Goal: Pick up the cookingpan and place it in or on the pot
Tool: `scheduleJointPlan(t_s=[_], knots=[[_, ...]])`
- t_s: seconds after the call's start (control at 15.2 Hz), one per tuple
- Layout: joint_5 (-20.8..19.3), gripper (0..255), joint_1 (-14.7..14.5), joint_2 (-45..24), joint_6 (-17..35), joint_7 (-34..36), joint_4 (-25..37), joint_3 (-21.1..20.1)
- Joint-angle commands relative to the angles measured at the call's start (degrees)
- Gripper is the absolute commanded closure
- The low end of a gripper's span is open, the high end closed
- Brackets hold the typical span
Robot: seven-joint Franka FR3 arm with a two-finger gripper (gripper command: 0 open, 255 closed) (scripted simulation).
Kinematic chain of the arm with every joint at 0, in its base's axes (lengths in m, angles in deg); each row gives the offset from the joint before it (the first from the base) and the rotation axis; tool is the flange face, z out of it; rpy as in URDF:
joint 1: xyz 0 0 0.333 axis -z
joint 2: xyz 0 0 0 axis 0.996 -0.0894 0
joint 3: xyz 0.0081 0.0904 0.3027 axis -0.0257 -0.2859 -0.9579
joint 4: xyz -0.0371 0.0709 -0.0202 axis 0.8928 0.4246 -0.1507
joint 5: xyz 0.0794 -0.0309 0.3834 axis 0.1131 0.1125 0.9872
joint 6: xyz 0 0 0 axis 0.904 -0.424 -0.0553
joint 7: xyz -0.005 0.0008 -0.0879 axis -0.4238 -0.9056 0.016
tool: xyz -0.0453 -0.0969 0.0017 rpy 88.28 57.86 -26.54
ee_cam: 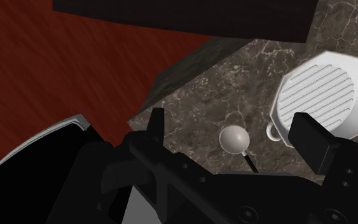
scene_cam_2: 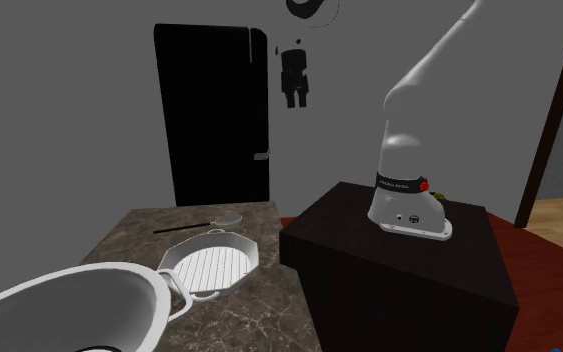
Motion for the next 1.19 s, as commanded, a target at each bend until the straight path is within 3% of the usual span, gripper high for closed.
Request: scheduleJointPlan(t_s=[0.0,0.59,1.12], knots=[[1.74,0,-0.58,-2.05,4.45,0.91,-2.47,-0.42],[10.31,0,-3.95,-16.68,23.39,2.18,-7.31,-1.95],[21.68,0,-8.18,-34.69,39.03,-1.05,-5.22,-3.44]])
